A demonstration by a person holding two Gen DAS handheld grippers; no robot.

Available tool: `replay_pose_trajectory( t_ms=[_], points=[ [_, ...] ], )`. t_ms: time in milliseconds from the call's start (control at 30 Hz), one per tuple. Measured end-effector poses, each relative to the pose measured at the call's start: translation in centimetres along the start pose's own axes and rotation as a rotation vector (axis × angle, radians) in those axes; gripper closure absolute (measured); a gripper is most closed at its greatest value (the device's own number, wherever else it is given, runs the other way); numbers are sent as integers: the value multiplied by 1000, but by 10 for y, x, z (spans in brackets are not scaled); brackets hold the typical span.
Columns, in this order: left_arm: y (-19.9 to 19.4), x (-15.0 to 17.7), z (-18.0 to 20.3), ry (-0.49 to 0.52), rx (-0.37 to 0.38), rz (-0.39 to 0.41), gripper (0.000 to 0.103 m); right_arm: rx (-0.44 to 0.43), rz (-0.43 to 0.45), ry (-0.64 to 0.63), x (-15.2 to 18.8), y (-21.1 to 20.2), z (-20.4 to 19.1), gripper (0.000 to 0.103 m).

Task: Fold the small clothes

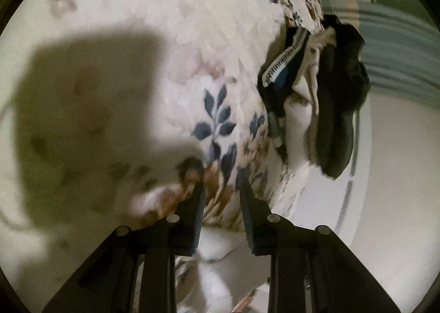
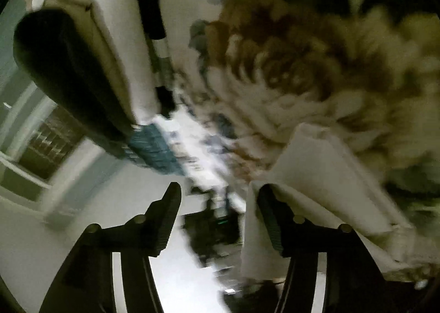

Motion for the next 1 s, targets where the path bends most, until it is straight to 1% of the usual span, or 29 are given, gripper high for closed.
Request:
replay_pose_trajectory(
  t_ms=[33, 100, 133, 167, 200, 233, 267, 300, 333, 400, 467, 533, 600, 633, 667, 700, 733, 800, 833, 867, 900, 933, 1000],
  points=[
    [-5, 8, 0, 23, -28, -7, 80, 74, 6, -28, 6, -2, -2, 43],
    [-15, 30, -3, 55, -100, -18, 80, 166, 12, -77, 15, -9, -3, 41],
    [-19, 44, -6, 69, -126, -32, 79, 213, 5, -94, 22, -12, -2, 41],
    [-20, 56, -10, 72, -136, -49, 78, 263, -10, -105, 30, -12, 1, 41],
    [-20, 70, -15, 62, -139, -68, 74, 283, -20, -106, 34, -11, 5, 41],
    [-17, 83, -21, 39, -123, -93, 73, 311, -40, -104, 38, -7, 10, 41],
    [-11, 95, -26, 7, -82, -124, 73, 338, -74, -97, 42, 1, 17, 41],
    [-4, 102, -28, -19, -40, -148, 73, 342, -87, -97, 42, 4, 21, 41],
    [7, 108, -28, -48, 11, -180, 73, 331, -98, -88, 42, 11, 25, 41],
    [25, 107, -23, -75, 71, -212, 73, 271, -116, -68, 38, 24, 24, 41],
    [33, 95, -12, -54, 79, -202, 73, 186, -104, -69, 31, 33, 12, 41],
    [35, 75, 3, -20, 96, -169, 73, 108, -83, -85, 23, 36, -2, 41],
    [32, 53, 14, 4, 93, -116, 73, 35, -30, -96, 10, 35, -20, 41],
    [28, 41, 20, 17, 94, -82, 73, 20, -4, -98, 5, 33, -24, 41],
    [25, 31, 23, 23, 79, -52, 73, 2, 37, -104, -3, 29, -31, 41],
    [19, 20, 25, 26, 59, -20, 73, 3, 69, -104, -8, 25, -36, 41],
    [15, 14, 27, 33, 51, 0, 73, 8, 80, -108, -10, 23, -38, 41],
    [4, 9, 33, 73, 3, 31, 73, 54, 104, -158, -9, 15, -47, 41],
    [1, 9, 36, 102, -24, 35, 73, 105, 116, -198, -6, 11, -51, 41],
    [0, 13, 38, 142, -67, 31, 72, 193, 136, -256, 1, 6, -55, 41],
    [1, 18, 38, 176, -108, 19, 70, 264, 144, -293, 7, 2, -55, 41],
    [4, 23, 36, 203, -143, 2, 66, 310, 145, -315, 9, -2, -52, 41],
    [16, 32, 26, 234, -200, -42, 66, 459, 140, -373, 19, -6, -42, 41]
  ],
)
Point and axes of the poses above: each gripper's, at about its wrist camera, not at the fingertips, and y roughly the way its jaws point, z to its right, x to its underside, the point moved 6 cm from there along y, roughly the way its jaws point, and after that the axes turned 14 degrees about -z, right-handed, at the moved point
